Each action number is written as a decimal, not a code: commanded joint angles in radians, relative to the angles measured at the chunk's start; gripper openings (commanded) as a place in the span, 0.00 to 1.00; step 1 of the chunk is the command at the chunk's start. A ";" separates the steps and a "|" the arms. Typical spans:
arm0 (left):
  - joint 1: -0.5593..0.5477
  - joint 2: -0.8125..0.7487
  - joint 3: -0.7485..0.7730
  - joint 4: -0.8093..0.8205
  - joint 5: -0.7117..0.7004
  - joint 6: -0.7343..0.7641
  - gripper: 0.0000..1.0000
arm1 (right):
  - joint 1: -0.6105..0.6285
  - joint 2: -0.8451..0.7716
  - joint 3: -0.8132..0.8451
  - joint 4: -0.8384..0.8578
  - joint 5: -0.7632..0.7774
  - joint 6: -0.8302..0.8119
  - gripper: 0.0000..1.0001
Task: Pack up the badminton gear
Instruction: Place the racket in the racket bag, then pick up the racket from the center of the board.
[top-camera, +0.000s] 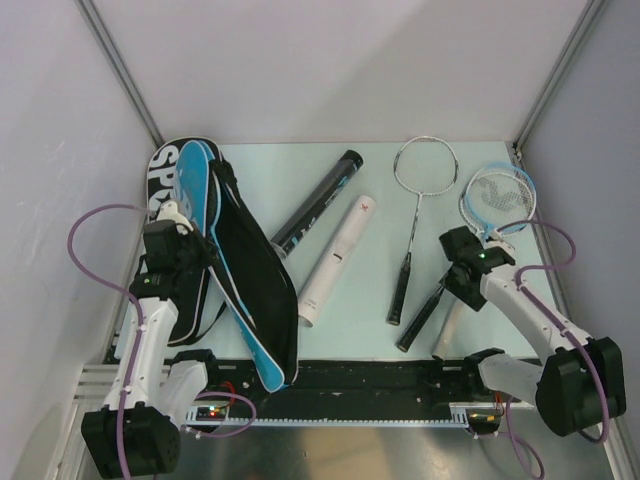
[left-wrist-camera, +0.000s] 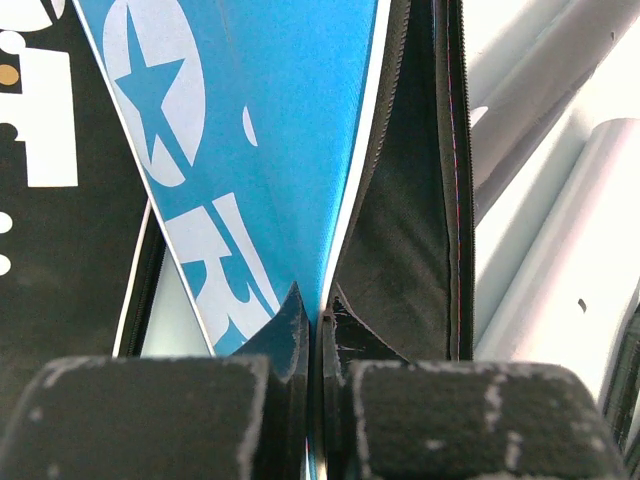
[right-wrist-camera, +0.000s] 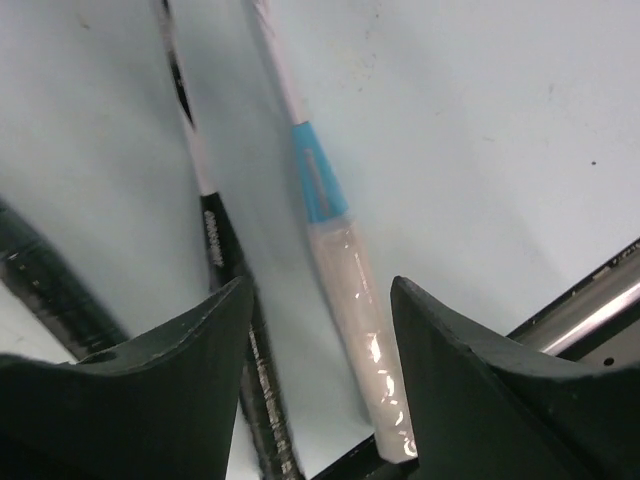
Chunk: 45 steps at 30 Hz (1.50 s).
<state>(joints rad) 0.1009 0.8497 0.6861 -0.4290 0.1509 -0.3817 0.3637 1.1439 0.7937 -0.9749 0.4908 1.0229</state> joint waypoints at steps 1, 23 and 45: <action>0.006 -0.026 0.013 0.073 0.031 0.010 0.00 | -0.126 -0.036 -0.074 0.184 -0.150 -0.222 0.63; 0.006 -0.036 0.013 0.073 0.009 0.007 0.00 | -0.322 0.125 -0.167 0.373 -0.326 -0.376 0.56; 0.006 -0.048 0.014 0.074 0.007 0.002 0.00 | -0.284 -0.033 -0.174 0.357 -0.192 -0.342 0.02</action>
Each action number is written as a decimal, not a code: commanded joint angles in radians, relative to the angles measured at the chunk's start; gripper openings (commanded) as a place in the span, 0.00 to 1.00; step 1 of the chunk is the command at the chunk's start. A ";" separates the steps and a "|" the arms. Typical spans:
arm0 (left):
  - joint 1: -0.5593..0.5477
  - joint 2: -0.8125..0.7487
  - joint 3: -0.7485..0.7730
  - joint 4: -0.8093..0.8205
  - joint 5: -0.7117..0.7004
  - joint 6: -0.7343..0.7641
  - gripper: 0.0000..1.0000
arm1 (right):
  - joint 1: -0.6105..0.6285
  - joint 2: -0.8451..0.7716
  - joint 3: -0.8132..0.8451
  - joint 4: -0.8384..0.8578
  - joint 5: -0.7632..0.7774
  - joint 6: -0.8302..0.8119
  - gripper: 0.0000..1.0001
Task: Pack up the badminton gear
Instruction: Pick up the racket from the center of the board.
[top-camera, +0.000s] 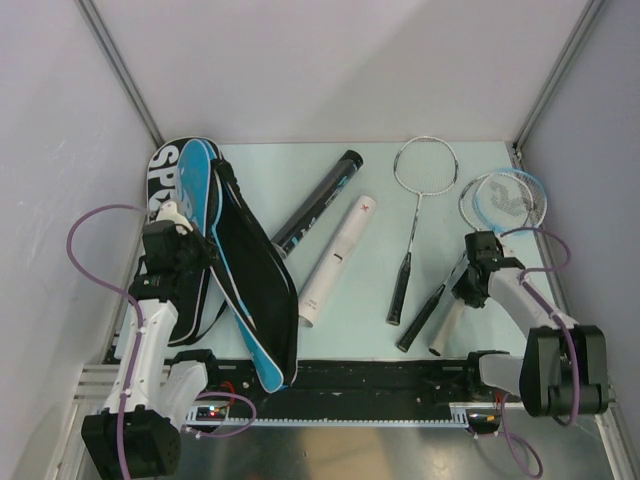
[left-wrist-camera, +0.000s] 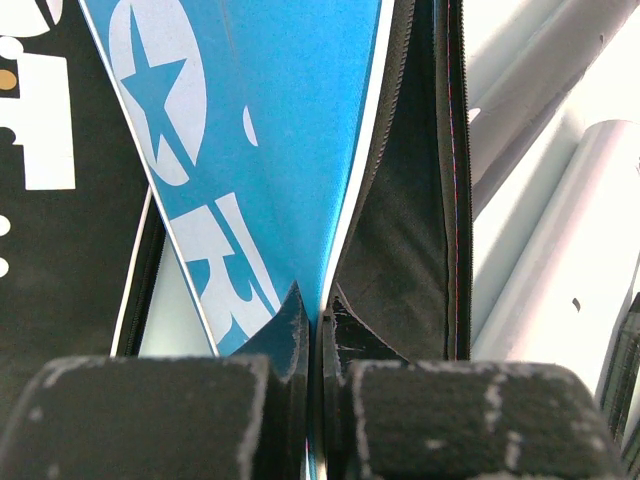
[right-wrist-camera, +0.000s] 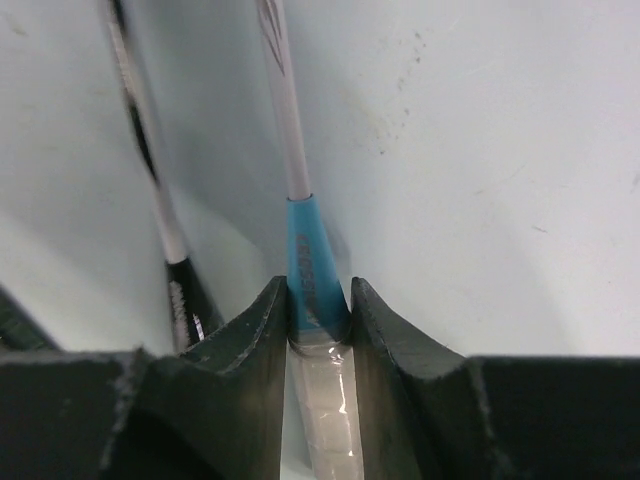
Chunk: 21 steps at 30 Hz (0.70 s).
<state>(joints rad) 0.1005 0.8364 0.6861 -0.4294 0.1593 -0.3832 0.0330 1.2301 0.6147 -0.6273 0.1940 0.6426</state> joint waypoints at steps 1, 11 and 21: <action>0.007 -0.034 0.013 0.075 -0.001 0.004 0.00 | 0.071 -0.152 0.012 0.002 0.130 0.042 0.01; 0.006 -0.041 0.011 0.074 -0.010 0.003 0.00 | 0.272 -0.275 0.105 -0.015 0.341 0.062 0.00; 0.007 -0.039 0.010 0.075 -0.008 0.004 0.00 | 0.448 -0.080 0.127 0.093 0.349 0.107 0.00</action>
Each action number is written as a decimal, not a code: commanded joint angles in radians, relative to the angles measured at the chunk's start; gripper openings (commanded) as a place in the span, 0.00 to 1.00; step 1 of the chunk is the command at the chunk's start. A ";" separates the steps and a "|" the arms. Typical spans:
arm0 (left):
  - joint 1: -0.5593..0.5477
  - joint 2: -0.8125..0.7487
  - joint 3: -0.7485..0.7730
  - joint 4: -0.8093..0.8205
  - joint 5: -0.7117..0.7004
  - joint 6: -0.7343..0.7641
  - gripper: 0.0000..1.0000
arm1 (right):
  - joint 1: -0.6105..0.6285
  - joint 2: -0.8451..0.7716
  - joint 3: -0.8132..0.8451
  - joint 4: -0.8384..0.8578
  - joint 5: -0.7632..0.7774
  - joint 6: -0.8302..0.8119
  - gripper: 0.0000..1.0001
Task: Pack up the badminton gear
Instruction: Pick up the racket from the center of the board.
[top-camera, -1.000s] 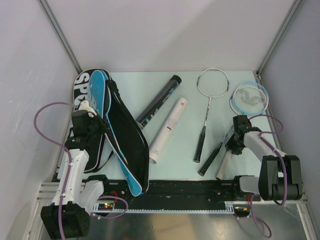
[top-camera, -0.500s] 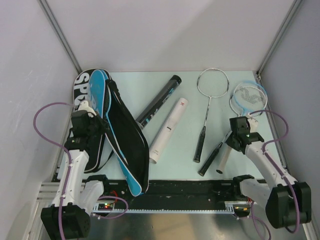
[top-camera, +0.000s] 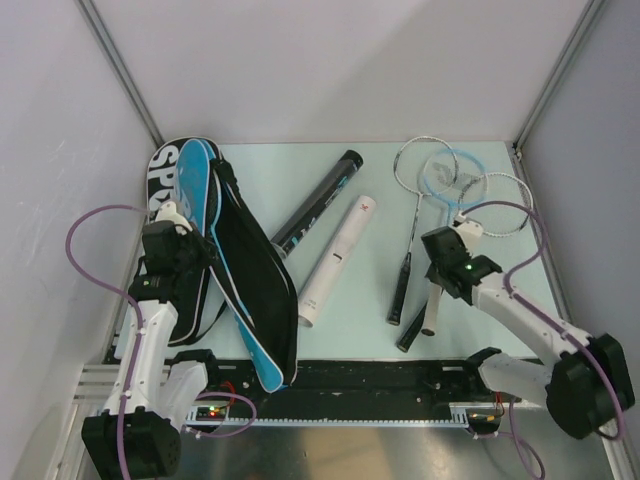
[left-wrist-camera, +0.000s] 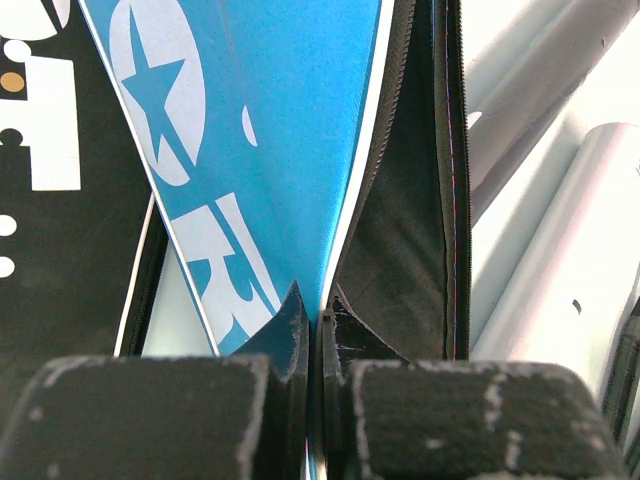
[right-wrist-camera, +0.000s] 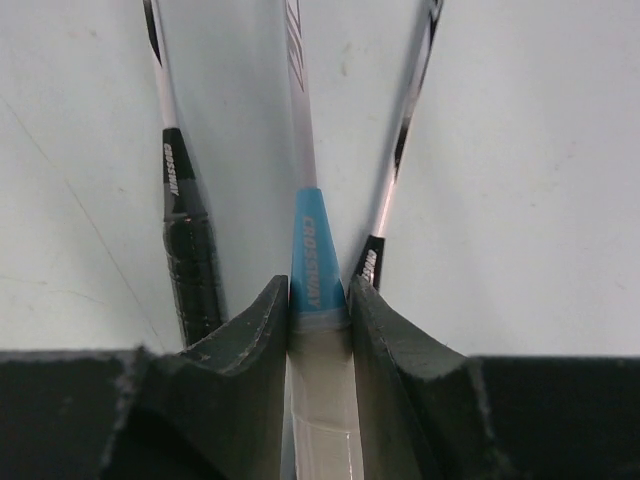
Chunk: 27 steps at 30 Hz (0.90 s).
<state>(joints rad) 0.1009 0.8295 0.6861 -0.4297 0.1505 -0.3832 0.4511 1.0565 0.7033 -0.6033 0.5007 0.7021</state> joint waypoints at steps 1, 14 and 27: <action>0.006 -0.034 0.010 0.074 0.001 0.003 0.00 | 0.029 0.125 0.039 0.074 0.034 0.057 0.00; 0.006 -0.029 0.013 0.074 0.008 0.001 0.00 | -0.041 0.357 0.042 0.199 -0.229 0.013 0.25; 0.007 -0.030 0.014 0.076 0.007 0.002 0.00 | -0.053 0.444 0.048 0.180 -0.300 0.010 0.54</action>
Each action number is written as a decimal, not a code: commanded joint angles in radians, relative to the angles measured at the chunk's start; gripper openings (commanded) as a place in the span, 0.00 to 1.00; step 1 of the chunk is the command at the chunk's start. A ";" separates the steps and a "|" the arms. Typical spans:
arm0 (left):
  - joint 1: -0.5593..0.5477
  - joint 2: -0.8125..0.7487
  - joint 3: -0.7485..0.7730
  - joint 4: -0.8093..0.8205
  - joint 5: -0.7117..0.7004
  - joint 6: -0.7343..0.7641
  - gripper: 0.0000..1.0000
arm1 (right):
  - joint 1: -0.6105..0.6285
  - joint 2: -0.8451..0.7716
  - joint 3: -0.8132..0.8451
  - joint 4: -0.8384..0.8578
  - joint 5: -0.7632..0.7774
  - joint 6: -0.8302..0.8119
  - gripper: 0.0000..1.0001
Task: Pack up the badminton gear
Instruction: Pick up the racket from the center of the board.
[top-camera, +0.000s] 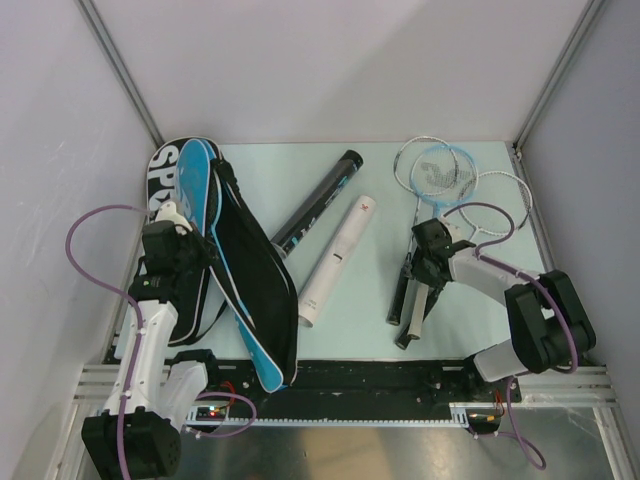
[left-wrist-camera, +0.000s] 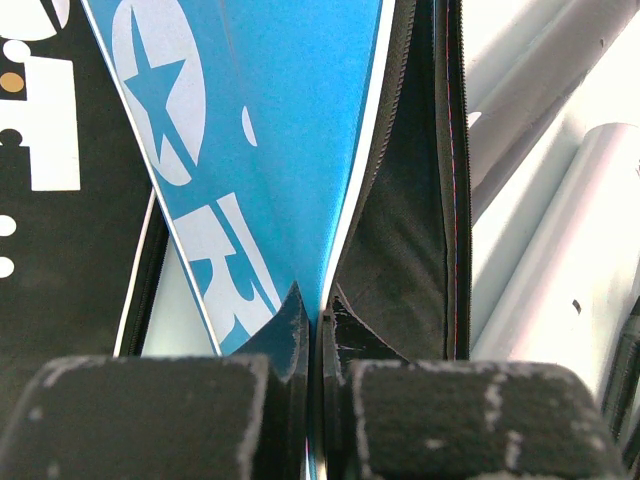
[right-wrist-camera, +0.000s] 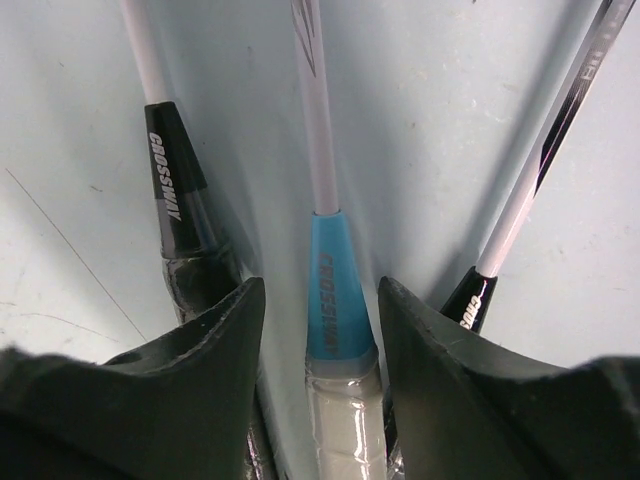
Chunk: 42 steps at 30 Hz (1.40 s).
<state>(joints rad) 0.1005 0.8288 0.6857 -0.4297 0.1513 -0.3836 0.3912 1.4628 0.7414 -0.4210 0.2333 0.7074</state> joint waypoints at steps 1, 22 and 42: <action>0.007 -0.029 0.014 0.076 0.006 0.003 0.00 | 0.007 0.045 0.010 0.000 -0.034 0.004 0.51; 0.007 -0.027 0.011 0.076 -0.005 0.002 0.00 | 0.081 -0.332 0.014 -0.045 0.239 0.013 0.00; 0.007 -0.023 0.013 0.075 -0.011 -0.002 0.00 | 0.358 -0.581 0.094 -0.039 0.640 -0.048 0.00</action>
<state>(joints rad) 0.1009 0.8288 0.6857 -0.4297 0.1413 -0.3836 0.7116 0.9169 0.7753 -0.5549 0.7483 0.7078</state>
